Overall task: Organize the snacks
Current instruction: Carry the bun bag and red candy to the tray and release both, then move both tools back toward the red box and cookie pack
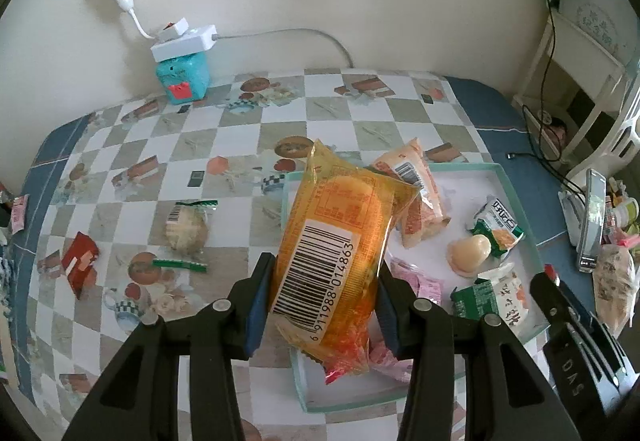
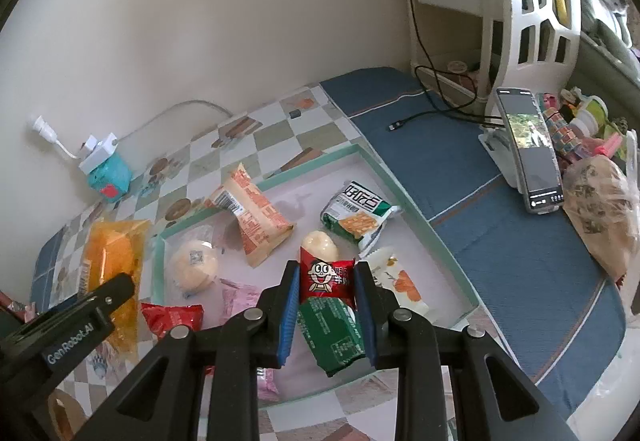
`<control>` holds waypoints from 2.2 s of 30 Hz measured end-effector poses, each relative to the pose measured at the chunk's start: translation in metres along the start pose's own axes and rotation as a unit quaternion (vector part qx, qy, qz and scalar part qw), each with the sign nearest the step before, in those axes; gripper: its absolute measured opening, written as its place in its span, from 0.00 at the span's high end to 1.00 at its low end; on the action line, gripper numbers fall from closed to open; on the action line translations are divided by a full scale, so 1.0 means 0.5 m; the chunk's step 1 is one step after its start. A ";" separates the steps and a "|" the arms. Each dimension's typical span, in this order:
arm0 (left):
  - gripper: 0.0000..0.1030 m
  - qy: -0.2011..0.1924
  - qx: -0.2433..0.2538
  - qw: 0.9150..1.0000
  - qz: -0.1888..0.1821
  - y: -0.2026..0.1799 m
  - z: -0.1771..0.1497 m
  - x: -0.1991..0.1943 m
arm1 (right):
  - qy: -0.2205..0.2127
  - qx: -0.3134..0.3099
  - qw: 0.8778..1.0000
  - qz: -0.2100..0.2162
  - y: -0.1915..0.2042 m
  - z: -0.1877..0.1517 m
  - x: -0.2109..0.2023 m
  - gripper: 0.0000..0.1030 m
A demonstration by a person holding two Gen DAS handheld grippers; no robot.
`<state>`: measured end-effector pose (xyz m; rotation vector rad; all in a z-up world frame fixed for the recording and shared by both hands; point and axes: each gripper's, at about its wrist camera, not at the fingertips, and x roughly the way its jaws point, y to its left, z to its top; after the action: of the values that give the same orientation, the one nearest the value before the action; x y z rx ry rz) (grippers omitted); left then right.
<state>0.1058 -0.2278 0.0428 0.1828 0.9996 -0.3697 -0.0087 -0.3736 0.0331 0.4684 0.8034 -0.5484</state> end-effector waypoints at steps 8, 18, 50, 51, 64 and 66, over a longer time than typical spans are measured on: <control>0.53 0.015 -0.008 1.000 -0.011 -0.001 -0.003 0.030 | 0.040 -0.019 0.999 0.000 0.021 -0.024 0.051 0.72; 0.53 0.021 0.007 1.000 -0.022 -0.023 -0.003 0.045 | 0.057 -0.032 0.998 0.002 0.037 -0.035 0.073 0.72; 0.18 0.027 -0.052 0.995 0.077 0.094 -0.004 0.018 | 0.077 -0.043 0.996 -0.021 0.049 -0.037 0.081 0.05; 0.17 0.030 -0.056 0.994 0.084 0.101 -0.005 0.022 | 0.077 -0.044 0.996 -0.021 0.049 -0.037 0.081 0.02; 0.05 0.029 -0.122 0.981 0.149 0.232 -0.022 0.015 | 0.066 -0.048 0.997 -0.015 0.067 -0.034 0.063 0.00; 0.05 0.030 -0.138 0.977 0.158 0.263 -0.027 0.011 | 0.058 -0.050 0.997 -0.004 0.080 -0.033 0.052 0.00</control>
<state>0.1484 -0.1033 0.0286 0.0988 1.0501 0.0663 0.0221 -0.3408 0.0102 0.4084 0.9397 -0.4893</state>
